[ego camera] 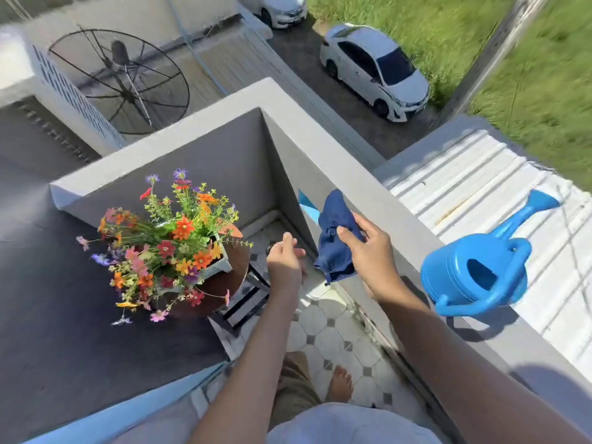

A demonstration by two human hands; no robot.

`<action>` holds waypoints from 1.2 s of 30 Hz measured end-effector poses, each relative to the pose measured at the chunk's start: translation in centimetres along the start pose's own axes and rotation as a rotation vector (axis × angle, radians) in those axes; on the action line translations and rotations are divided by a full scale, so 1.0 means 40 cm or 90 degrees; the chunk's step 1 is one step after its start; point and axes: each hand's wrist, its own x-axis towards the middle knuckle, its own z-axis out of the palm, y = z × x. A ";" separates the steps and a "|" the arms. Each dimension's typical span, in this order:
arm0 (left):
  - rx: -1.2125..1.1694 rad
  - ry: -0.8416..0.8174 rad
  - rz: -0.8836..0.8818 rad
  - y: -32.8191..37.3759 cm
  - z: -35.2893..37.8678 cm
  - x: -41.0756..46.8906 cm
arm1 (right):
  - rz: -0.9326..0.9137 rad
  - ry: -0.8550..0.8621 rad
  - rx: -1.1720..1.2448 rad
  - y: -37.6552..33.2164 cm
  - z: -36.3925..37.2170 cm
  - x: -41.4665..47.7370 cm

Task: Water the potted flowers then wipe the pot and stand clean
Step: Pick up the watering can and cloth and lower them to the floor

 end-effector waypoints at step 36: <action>-0.308 -0.319 -0.278 -0.118 0.699 -0.518 | -0.012 0.420 0.321 0.000 -0.770 -0.367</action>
